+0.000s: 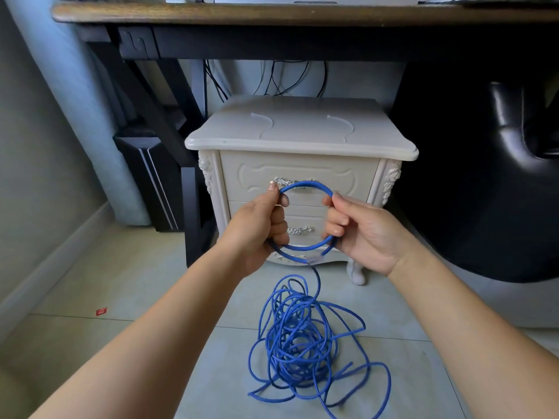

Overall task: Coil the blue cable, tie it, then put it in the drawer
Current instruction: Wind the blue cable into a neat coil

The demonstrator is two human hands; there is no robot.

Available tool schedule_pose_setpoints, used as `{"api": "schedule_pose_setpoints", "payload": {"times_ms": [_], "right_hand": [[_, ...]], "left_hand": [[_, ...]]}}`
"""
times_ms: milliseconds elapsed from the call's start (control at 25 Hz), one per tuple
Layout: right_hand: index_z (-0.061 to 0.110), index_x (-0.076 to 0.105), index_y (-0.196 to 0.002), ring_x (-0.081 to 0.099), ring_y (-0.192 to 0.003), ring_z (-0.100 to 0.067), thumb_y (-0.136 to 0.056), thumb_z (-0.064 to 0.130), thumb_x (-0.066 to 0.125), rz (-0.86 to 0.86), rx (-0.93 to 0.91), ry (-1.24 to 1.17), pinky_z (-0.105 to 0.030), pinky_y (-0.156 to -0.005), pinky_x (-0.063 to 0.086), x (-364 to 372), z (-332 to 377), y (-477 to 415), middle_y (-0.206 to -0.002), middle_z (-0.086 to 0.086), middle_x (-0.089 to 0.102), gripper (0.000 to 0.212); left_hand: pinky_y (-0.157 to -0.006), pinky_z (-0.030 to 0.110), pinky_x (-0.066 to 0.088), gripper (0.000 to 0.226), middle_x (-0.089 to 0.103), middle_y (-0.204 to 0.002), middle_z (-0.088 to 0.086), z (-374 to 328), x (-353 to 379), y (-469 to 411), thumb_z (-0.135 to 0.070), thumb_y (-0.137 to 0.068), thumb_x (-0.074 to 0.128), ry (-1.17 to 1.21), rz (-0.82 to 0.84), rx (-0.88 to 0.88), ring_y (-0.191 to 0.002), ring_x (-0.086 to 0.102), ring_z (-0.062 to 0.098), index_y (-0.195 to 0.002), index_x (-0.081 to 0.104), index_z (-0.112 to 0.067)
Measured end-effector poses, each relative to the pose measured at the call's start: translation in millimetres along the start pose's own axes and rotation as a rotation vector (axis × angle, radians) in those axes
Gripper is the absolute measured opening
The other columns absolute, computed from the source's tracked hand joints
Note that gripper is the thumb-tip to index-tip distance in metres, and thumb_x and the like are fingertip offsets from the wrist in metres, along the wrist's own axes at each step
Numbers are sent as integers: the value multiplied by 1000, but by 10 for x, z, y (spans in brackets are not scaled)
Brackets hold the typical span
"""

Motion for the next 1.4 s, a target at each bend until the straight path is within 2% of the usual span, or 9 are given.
{"api": "schedule_pose_setpoints", "payload": {"times_ms": [200,400,560,680,840,960,1040,1160,1400], "right_hand": [[8,54,-86,21,-39,-5,-103,15,43,-55,-24,284,-21,-44,32,112,86,-63,-48,9,27,21],[8,57,-88,17,-44,-8,-103,17,43,9,75,629,-21,-46,24,191,88,-66,-48,9,27,22],[6,59,-99,38,-46,-15,-100,40,44,-13,84,405,-26,-53,40,145,90,-58,-53,-1,42,37],[3,62,-96,67,-76,-35,-87,62,41,3,225,227,-41,-80,54,-23,25,-19,-72,-17,66,63],[3,64,-118,64,-110,-34,-67,39,72,263,239,-5,-46,-105,44,-90,-126,19,-108,-19,69,63],[-1,54,-129,65,-106,-26,-53,15,92,353,192,-46,-38,-101,50,-50,-207,27,-108,-15,67,86],[0,60,-119,68,-87,-21,-49,15,95,252,149,-6,-29,-83,57,-8,-255,12,-96,-14,71,79],[6,65,-93,64,-72,-17,-66,17,75,88,72,38,-22,-63,46,83,-254,1,-81,-12,73,31],[3,57,-102,66,-62,-22,-96,1,47,-72,24,-2,-40,-70,58,149,-200,-13,-66,-9,59,12]], "left_hand": [[-44,23,35,28,18,-58,-3,-37,-36,31,-18,-97,33,-16,64,-121,-43,17,11,-83,56,-10],[-46,22,36,33,33,-58,-8,-29,5,27,-38,-102,44,-611,132,29,-47,27,9,-86,63,-17],[-41,20,22,32,29,-55,-9,-32,31,-17,-35,-102,47,-541,70,126,-46,23,8,-77,56,-18],[-38,19,17,33,28,-49,-11,-58,-7,-45,-32,-103,46,-362,-34,111,-40,21,6,-74,45,-16],[-37,20,18,34,29,-45,-12,-41,-123,-75,-34,-103,46,-225,-193,58,-38,21,6,-74,46,-15],[-33,18,20,35,28,-43,-11,-29,-150,-81,-34,-103,46,-119,-283,31,-33,22,5,-75,46,-13],[-34,18,21,36,28,-41,-10,0,-155,-76,-36,-103,45,-117,-324,17,-32,22,6,-75,46,-13],[-41,24,20,37,28,-39,-11,45,-134,-61,-39,-102,44,-159,-337,23,-31,22,6,-75,47,-15],[-36,18,20,33,27,-45,-10,5,-33,30,-33,-104,42,-111,-253,113,-37,21,6,-76,44,-14]]}}
Point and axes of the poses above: each hand's wrist, its own y-axis away from the middle knuckle, its own x-axis out of the palm, z = x × y, the point moved 4 cm from there along -y, towards the middle knuckle
